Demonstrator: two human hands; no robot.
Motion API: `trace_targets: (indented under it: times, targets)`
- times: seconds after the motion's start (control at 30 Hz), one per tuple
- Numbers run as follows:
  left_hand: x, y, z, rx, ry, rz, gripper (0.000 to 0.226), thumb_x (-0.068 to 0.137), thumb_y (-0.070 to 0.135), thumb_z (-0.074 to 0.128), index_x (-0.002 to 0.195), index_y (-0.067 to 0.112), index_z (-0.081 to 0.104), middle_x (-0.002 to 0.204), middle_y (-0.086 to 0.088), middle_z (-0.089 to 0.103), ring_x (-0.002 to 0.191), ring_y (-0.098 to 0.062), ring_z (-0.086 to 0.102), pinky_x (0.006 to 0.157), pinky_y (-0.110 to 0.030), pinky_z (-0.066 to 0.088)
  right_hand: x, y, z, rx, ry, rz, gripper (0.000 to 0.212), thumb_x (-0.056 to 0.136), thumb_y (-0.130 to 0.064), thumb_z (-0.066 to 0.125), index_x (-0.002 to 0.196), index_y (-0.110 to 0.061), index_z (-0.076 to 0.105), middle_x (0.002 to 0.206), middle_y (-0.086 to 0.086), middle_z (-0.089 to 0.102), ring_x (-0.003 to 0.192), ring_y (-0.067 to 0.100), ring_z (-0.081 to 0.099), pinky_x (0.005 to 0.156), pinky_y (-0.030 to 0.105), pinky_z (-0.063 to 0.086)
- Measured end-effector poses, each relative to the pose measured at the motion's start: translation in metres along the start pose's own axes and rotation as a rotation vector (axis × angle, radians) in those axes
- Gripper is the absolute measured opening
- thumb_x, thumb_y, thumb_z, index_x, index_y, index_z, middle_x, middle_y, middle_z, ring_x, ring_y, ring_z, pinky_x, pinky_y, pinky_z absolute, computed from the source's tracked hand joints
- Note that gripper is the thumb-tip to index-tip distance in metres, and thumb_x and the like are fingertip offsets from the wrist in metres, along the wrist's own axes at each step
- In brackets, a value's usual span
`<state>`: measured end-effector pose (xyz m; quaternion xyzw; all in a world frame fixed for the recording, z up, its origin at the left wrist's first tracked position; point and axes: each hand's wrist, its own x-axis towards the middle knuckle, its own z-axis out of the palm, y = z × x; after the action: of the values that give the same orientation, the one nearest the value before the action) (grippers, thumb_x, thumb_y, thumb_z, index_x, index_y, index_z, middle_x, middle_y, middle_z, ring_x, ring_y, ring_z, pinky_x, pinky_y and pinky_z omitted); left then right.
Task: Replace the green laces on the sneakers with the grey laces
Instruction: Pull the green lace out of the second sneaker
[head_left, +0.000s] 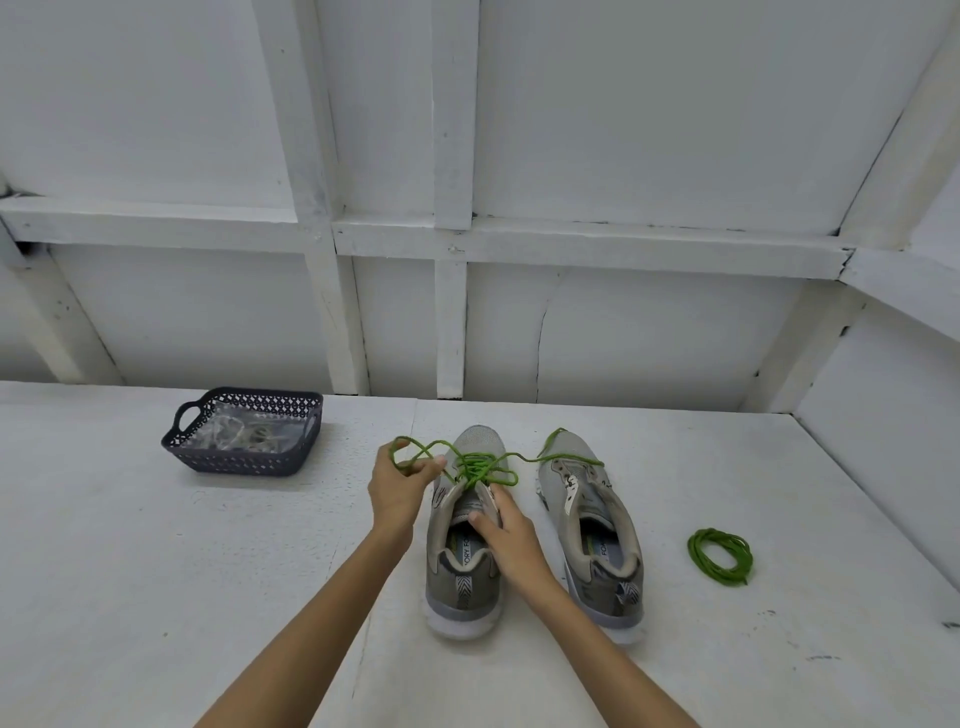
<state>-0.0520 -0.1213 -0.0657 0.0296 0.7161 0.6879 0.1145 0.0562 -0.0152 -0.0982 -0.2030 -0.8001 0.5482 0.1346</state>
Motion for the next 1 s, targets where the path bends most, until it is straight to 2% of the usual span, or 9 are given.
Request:
trace_targets:
  times: [0.1, 0.27, 0.4, 0.47, 0.53, 0.63, 0.77, 0.83, 1.0]
  targets:
    - [-0.005, -0.003, 0.004, 0.061, -0.156, -0.047, 0.057, 0.074, 0.015, 0.083, 0.121, 0.015, 0.05, 0.088, -0.006, 0.069, 0.088, -0.02, 0.066, 0.088, -0.037, 0.053, 0.0, 0.0, -0.001, -0.001, -0.001, 0.018, 0.04, 0.097, -0.018, 0.056, 0.136, -0.017, 0.047, 0.125, -0.007, 0.054, 0.118, 0.008, 0.05, 0.099, 0.021, 0.038]
    - [-0.002, 0.004, 0.001, -0.045, 0.132, 0.036, 0.04, 0.079, 0.008, 0.078, 0.11, 0.018, 0.054, 0.078, -0.003, 0.067, 0.08, -0.018, 0.065, 0.094, -0.041, 0.051, -0.002, -0.002, 0.0, -0.012, -0.015, 0.014, 0.046, 0.096, -0.024, 0.056, 0.14, -0.016, 0.045, 0.137, -0.002, 0.052, 0.127, 0.012, 0.048, 0.109, 0.033, 0.038]
    - [-0.005, 0.002, 0.003, -0.029, -0.051, -0.064, 0.053, 0.078, 0.018, 0.079, 0.119, 0.019, 0.045, 0.089, -0.003, 0.066, 0.088, -0.017, 0.063, 0.093, -0.04, 0.05, -0.001, -0.001, -0.003, 0.001, -0.028, 0.033, 0.042, 0.098, -0.018, 0.054, 0.139, -0.018, 0.043, 0.126, -0.011, 0.048, 0.118, 0.003, 0.045, 0.093, 0.007, 0.034]
    - [-0.009, -0.001, 0.006, 0.03, -0.141, -0.099, 0.058, 0.076, 0.018, 0.081, 0.121, 0.017, 0.045, 0.089, -0.003, 0.067, 0.09, -0.017, 0.063, 0.091, -0.037, 0.049, -0.001, -0.001, -0.003, -0.008, -0.03, 0.039, 0.04, 0.098, -0.017, 0.054, 0.136, -0.022, 0.043, 0.125, -0.011, 0.048, 0.118, 0.004, 0.045, 0.089, 0.002, 0.033]
    - [-0.009, -0.001, 0.007, 0.028, -0.042, -0.042, 0.054, 0.077, 0.014, 0.08, 0.121, 0.014, 0.05, 0.086, -0.005, 0.07, 0.089, -0.018, 0.065, 0.093, -0.04, 0.05, 0.0, -0.001, -0.002, -0.01, -0.033, 0.027, 0.042, 0.098, -0.021, 0.055, 0.138, -0.022, 0.042, 0.138, -0.006, 0.048, 0.13, 0.011, 0.044, 0.104, 0.017, 0.036]
    - [-0.004, 0.005, 0.004, -0.143, 0.167, -0.026, 0.048, 0.08, 0.01, 0.076, 0.121, 0.014, 0.051, 0.081, -0.003, 0.069, 0.087, -0.019, 0.066, 0.097, -0.042, 0.05, -0.003, -0.004, -0.003, -0.009, -0.056, 0.048, 0.058, 0.099, -0.025, 0.053, 0.151, -0.015, 0.029, 0.155, -0.003, 0.03, 0.144, 0.013, 0.025, 0.118, 0.031, 0.023]
    - [-0.005, 0.004, 0.0, -0.139, -0.077, -0.158, 0.077, 0.08, 0.015, 0.078, 0.14, 0.013, 0.03, 0.098, -0.006, 0.068, 0.098, -0.021, 0.062, 0.088, -0.039, 0.047, -0.002, -0.001, -0.002, -0.008, -0.05, 0.039, 0.06, 0.099, -0.023, 0.053, 0.152, -0.016, 0.025, 0.158, -0.001, 0.025, 0.146, 0.013, 0.022, 0.119, 0.027, 0.019]
    - [-0.007, -0.002, 0.001, -0.066, -0.178, -0.184, 0.085, 0.078, 0.015, 0.08, 0.145, 0.013, 0.028, 0.099, -0.008, 0.069, 0.1, -0.021, 0.062, 0.092, -0.038, 0.046, -0.001, 0.0, -0.002, -0.001, -0.043, 0.041, 0.06, 0.099, -0.023, 0.053, 0.151, -0.015, 0.025, 0.158, 0.0, 0.025, 0.145, 0.013, 0.023, 0.119, 0.028, 0.019]
    - [0.001, -0.003, 0.001, -0.088, 0.12, -0.05, 0.057, 0.08, 0.012, 0.077, 0.128, 0.017, 0.046, 0.079, 0.0, 0.068, 0.094, -0.022, 0.064, 0.102, -0.049, 0.044, 0.001, 0.001, -0.002, 0.001, -0.052, 0.04, 0.061, 0.099, -0.021, 0.053, 0.152, -0.015, 0.024, 0.159, 0.0, 0.024, 0.146, 0.013, 0.022, 0.119, 0.027, 0.018]
